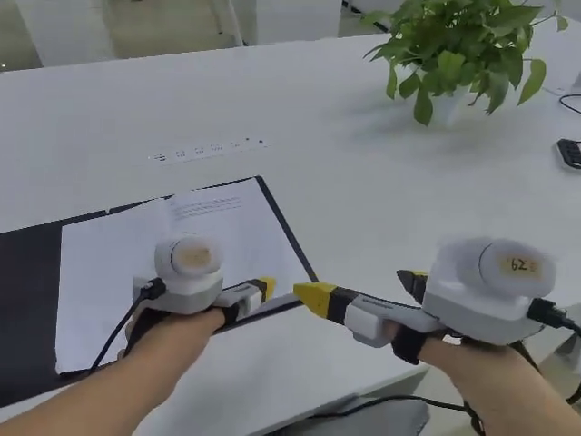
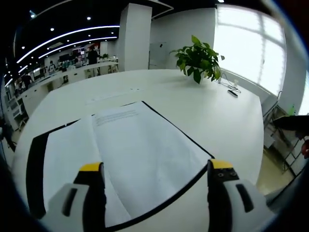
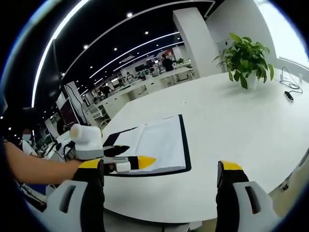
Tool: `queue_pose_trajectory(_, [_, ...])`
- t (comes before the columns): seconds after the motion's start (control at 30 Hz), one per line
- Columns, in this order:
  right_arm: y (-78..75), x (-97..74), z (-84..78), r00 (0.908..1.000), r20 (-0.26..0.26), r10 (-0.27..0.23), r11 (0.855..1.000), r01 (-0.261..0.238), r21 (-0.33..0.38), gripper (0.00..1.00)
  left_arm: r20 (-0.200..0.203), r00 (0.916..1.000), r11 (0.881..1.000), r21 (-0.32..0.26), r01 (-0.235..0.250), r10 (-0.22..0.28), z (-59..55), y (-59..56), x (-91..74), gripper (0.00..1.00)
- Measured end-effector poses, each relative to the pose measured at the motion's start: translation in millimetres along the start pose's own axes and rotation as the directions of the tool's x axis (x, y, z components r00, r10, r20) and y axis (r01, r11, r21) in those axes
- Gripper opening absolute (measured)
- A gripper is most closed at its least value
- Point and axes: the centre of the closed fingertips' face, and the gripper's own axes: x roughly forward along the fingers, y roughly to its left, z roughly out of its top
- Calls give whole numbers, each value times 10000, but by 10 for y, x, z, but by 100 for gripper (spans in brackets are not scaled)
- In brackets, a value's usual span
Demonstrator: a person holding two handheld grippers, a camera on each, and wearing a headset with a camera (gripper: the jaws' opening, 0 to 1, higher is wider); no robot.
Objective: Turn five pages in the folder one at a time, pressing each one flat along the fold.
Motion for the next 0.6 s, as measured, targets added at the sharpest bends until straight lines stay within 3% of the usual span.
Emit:
queue_pose_trajectory(0.2, [-29,21,-31,10000,-76,-34,10000,34,91,97,13,10000,9996,296,-30,30,-43,-71,199,83])
queue_pose_trajectory(0.43, [-37,57,-75,9998,-185,7,9998,-3,203,96,162,9999,10000,-23,14,-13,-81,-145,359,81])
queue_pose_trajectory(0.6, [-58,71,-118,9994,-340,-37,9996,46,261,95,-11,10000,10000,77,-20,20,-212,-191,472,78])
